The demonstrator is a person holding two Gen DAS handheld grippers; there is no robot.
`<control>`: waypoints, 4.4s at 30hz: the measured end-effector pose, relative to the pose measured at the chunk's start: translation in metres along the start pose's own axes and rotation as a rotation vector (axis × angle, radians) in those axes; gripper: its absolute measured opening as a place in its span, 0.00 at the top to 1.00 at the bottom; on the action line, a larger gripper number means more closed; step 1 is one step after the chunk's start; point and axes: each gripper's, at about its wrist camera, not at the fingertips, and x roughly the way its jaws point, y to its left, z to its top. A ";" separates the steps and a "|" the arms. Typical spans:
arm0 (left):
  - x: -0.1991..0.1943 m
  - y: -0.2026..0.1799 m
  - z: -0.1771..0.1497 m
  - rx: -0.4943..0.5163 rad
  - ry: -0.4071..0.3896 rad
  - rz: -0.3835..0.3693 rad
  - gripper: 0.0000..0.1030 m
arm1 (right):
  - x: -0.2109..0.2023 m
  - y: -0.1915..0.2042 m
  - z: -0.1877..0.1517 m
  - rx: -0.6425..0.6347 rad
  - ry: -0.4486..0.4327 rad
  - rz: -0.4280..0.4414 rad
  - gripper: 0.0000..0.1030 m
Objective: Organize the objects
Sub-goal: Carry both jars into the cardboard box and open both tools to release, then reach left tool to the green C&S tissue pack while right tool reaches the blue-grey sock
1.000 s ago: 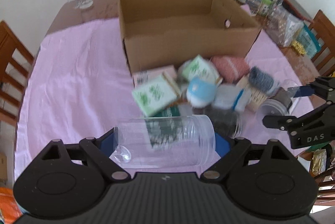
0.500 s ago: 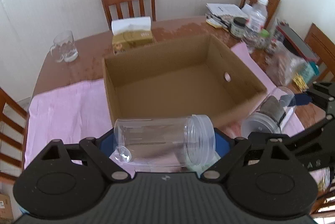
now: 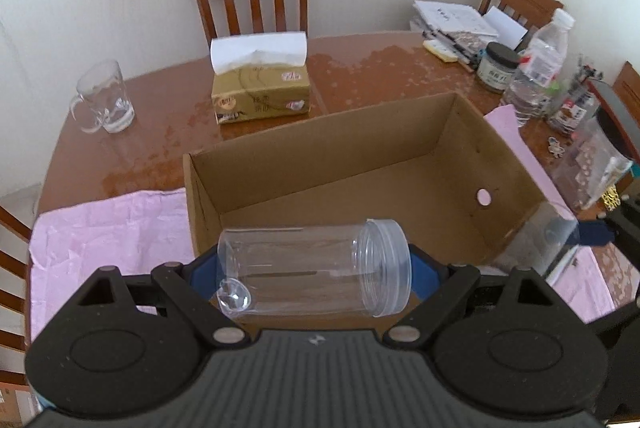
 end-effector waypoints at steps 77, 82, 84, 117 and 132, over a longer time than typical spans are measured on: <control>-0.024 -0.031 -0.160 -0.277 0.036 0.178 0.07 | 0.018 -0.068 -0.130 0.189 0.085 -0.006 0.00; -0.021 -0.030 -0.166 -0.289 0.057 0.181 0.07 | 0.028 -0.073 -0.139 0.199 0.123 -0.012 0.00; -0.021 -0.028 -0.168 -0.296 0.061 0.178 0.07 | 0.029 -0.077 -0.143 0.205 0.133 -0.009 0.00; -0.016 -0.029 -0.166 -0.284 0.080 0.121 0.31 | 0.024 -0.089 -0.162 0.285 0.150 0.088 0.18; -0.020 -0.028 -0.160 -0.196 0.101 0.112 0.32 | 0.015 -0.079 -0.158 0.163 0.163 0.088 0.24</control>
